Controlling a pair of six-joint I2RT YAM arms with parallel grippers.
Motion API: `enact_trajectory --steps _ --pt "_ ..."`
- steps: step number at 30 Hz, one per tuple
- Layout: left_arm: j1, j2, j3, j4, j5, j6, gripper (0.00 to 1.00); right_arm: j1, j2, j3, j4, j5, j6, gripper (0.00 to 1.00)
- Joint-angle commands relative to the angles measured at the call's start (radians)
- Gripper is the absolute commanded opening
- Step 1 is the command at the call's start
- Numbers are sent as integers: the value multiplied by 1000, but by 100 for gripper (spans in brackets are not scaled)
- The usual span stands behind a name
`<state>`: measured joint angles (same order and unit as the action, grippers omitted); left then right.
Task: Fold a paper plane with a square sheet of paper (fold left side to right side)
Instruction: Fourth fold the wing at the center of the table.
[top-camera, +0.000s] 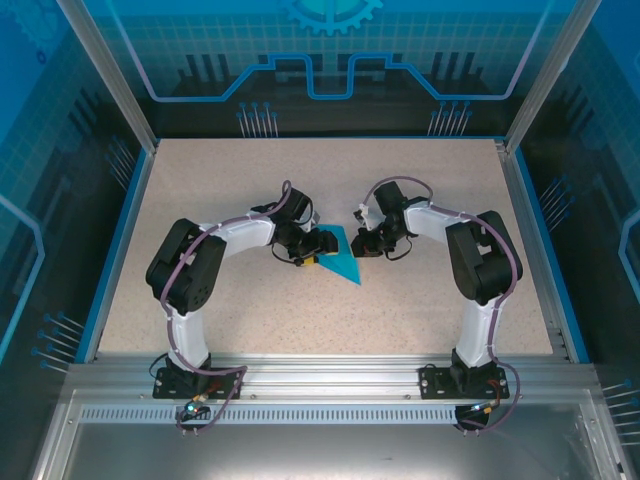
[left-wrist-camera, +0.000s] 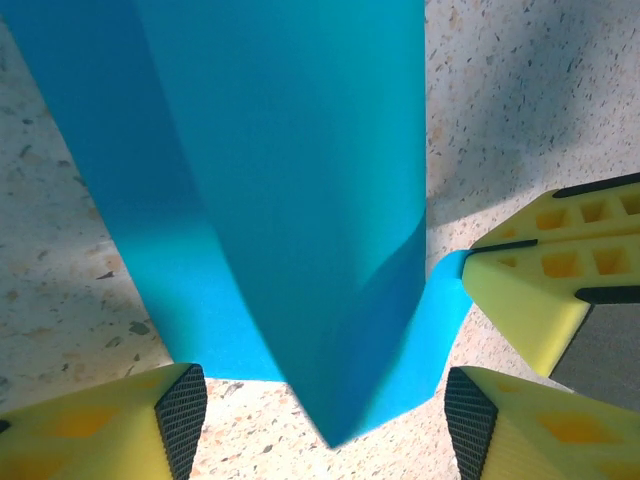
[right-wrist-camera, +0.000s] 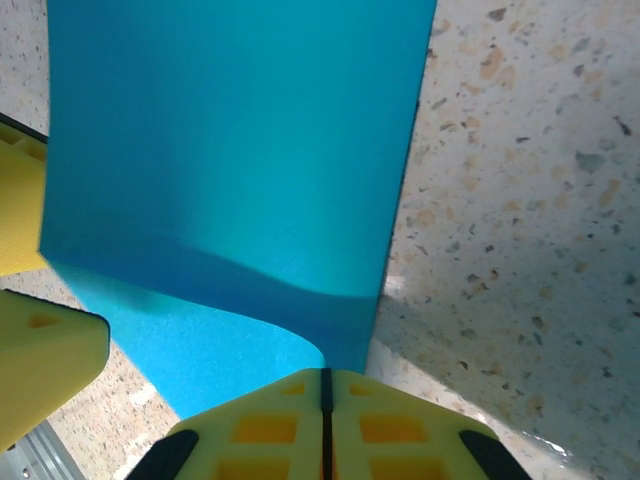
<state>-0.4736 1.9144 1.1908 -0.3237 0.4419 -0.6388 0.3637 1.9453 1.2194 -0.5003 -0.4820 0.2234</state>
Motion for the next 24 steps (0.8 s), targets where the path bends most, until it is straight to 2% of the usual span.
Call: enact_trajectory --steps 1,8,12,14,17,20,24 --pt "-5 -11 26 -25 -1 -7 69 -11 9 5 -16 -6 -1 8" --pt "-10 34 57 -12 20 -19 61 -11 12 3 -11 -18 2 9" --pt "-17 58 99 -22 20 -21 47 -9 3 -1 0 -26 -2 10" --pt "-19 64 110 -26 15 -22 37 -11 -32 -18 24 -2 -3 16" --pt "-20 59 109 -29 10 -24 27 -11 -114 -63 63 66 -7 29" --pt "-20 54 105 -33 5 -27 23 -5 -206 -120 97 143 -21 39" --pt "-20 46 104 -33 3 -34 23 51 -323 -209 139 257 -50 45"
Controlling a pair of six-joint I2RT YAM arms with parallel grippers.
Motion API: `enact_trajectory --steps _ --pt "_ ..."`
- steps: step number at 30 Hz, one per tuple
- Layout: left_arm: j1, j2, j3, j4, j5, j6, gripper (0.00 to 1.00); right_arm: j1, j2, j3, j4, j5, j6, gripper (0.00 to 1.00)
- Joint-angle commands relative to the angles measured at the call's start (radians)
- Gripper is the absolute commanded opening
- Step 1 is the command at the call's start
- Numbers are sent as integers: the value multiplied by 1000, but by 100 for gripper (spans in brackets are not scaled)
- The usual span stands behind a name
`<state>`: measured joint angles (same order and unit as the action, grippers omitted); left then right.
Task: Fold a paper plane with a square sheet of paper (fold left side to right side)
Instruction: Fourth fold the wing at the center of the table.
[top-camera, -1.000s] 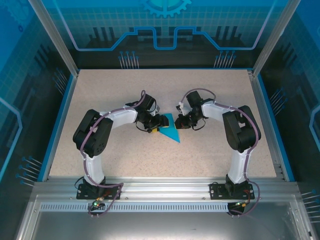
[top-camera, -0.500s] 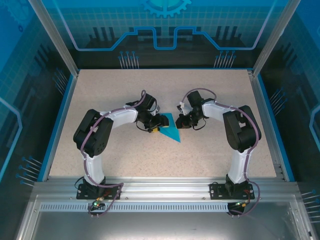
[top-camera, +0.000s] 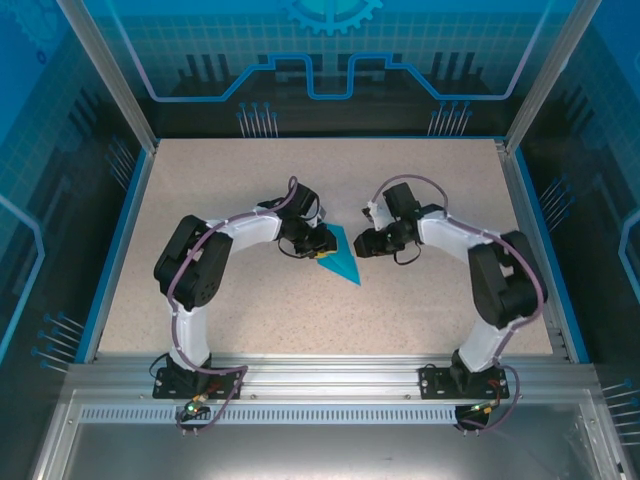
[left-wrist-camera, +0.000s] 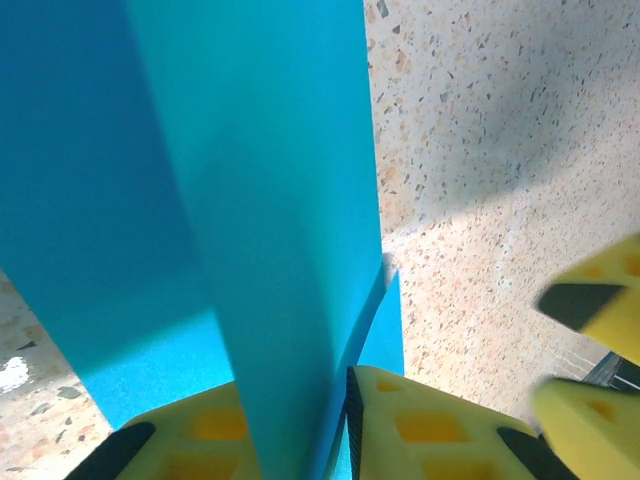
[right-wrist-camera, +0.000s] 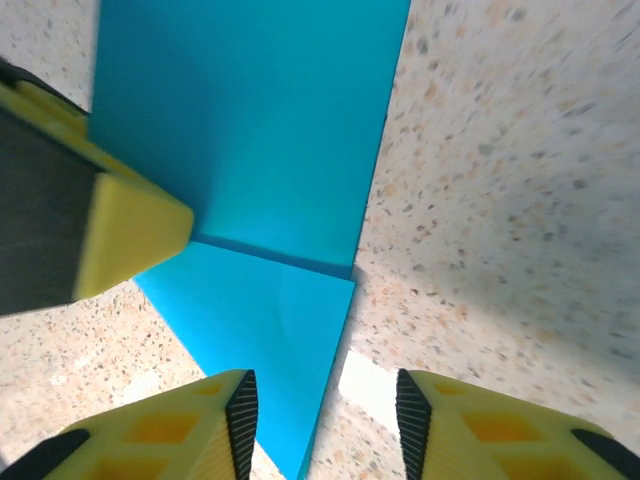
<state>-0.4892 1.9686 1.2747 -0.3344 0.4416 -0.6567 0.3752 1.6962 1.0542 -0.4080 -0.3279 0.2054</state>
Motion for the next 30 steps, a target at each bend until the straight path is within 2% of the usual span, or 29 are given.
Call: enact_trajectory --steps 1,7,10,23,30 --pt "-4 -10 20 -23 2 -17 22 70 -97 -65 53 144 -43 45" --pt "-4 -18 21 -35 -2 -20 22 255 -130 -132 124 319 -100 47" --pt "-4 -17 22 -36 -1 -26 22 305 -99 -133 158 362 -129 47" --pt "-4 -16 45 -52 -5 -43 22 338 16 -110 193 362 -171 46" --pt "-4 -17 52 -61 -8 -44 22 338 34 -114 197 388 -162 41"
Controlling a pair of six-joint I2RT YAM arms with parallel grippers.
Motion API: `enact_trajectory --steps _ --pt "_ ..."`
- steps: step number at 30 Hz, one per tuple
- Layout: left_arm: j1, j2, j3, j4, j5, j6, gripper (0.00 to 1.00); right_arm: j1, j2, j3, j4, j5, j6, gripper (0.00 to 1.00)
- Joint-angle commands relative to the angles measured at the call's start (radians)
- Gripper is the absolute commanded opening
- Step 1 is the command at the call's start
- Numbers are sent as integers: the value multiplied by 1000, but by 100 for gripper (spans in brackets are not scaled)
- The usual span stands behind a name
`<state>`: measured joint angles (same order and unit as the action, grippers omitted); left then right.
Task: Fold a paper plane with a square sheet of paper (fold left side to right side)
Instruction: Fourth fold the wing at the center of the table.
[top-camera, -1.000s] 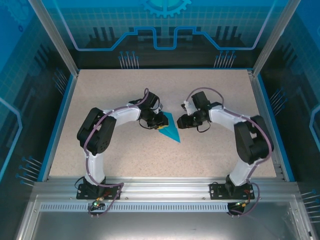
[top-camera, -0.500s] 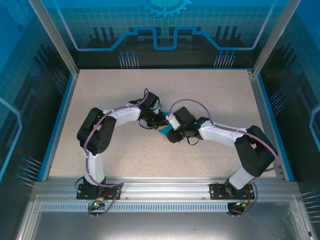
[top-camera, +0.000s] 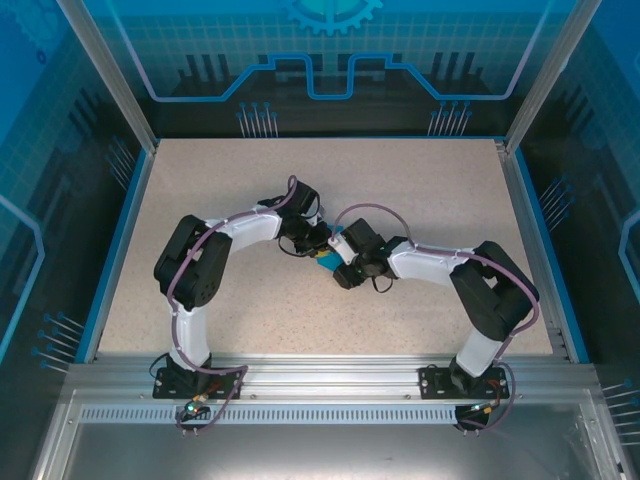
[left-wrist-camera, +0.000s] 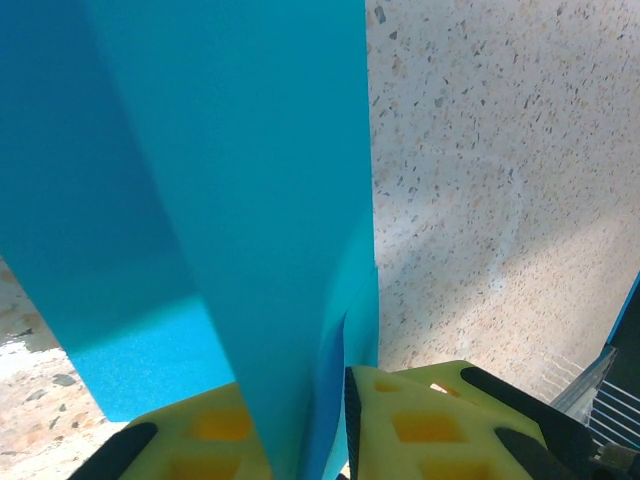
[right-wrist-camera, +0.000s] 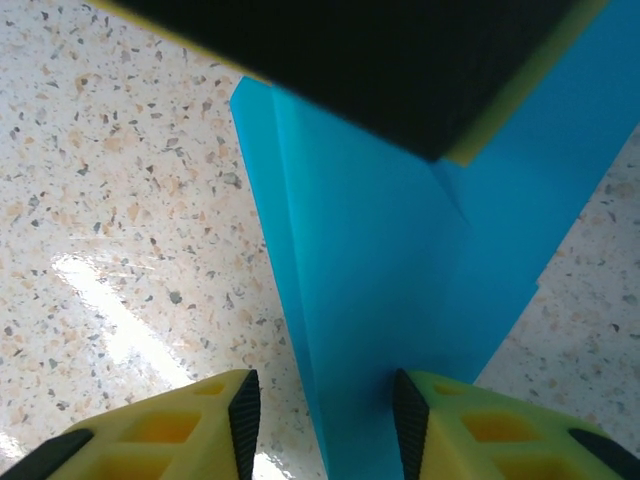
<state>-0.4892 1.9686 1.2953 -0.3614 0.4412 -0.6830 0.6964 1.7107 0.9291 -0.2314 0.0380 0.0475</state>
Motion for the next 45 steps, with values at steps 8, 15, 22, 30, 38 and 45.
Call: enact_trajectory --steps 8,15,22,30,38,45 --pt "-2 -27 32 -46 -20 -13 23 10 26 5 26 66 1 37" --pt "0 -48 23 -43 -18 4 29 2 30 8 21 58 0 26" --pt "29 -125 -25 -41 -22 17 45 -4 35 8 17 38 -2 17" --pt "62 -183 -71 -30 -14 25 68 -10 45 8 15 11 -2 15" --pt "108 -227 -124 -5 -18 18 70 -25 26 -17 31 -28 27 15" --pt "109 -246 -206 65 15 5 64 -94 -2 -43 72 -178 60 13"
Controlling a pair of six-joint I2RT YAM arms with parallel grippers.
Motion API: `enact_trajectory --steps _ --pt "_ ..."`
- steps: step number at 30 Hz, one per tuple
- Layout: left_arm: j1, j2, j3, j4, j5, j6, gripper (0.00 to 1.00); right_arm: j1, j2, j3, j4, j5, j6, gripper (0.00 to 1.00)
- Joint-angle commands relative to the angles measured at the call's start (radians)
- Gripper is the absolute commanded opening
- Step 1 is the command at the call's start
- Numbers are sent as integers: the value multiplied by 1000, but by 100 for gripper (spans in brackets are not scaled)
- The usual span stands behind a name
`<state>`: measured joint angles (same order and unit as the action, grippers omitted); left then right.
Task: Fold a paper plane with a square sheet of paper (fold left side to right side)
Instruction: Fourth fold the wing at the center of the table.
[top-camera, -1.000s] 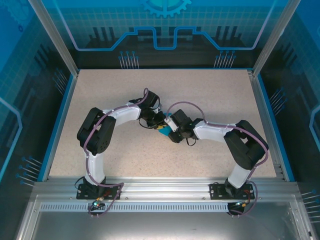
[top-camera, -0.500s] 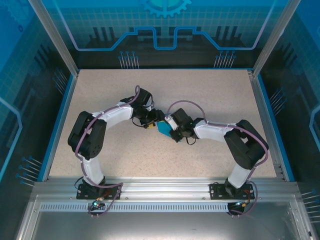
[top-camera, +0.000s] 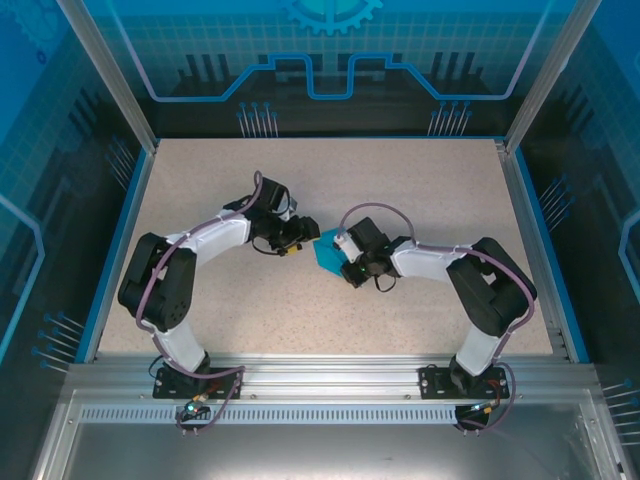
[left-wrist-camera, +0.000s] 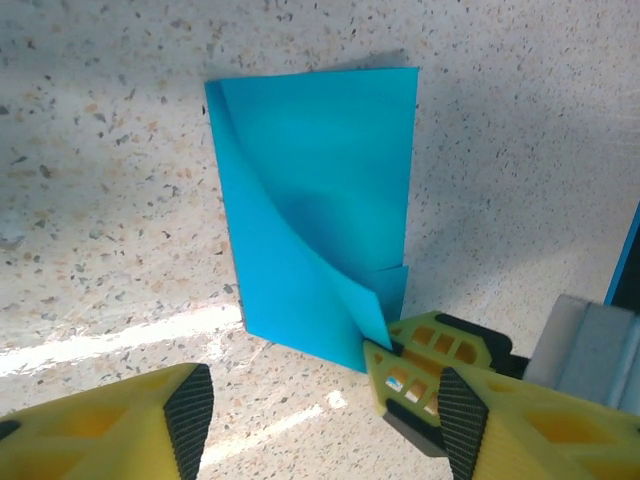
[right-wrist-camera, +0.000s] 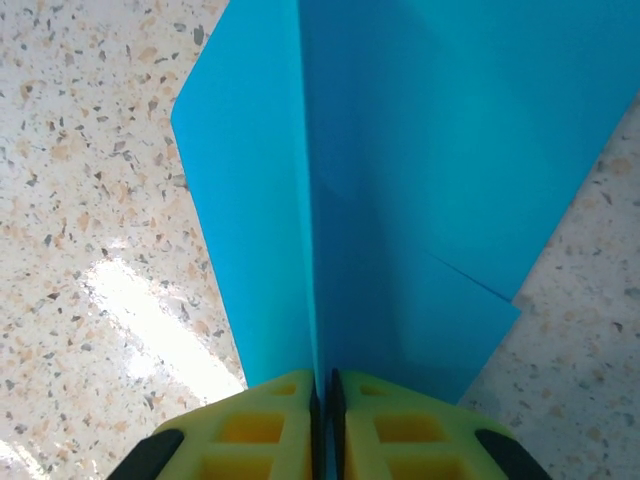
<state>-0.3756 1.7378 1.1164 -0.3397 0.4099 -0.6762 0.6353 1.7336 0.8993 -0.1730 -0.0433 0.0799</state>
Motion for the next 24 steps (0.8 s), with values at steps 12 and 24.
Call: enact_trajectory --steps 12,24 --pt "-86 138 56 71 67 -20 37 -140 -29 -65 69 -264 92 12" --pt "-114 261 151 54 61 -25 35 -172 -7 -79 83 -309 112 11"
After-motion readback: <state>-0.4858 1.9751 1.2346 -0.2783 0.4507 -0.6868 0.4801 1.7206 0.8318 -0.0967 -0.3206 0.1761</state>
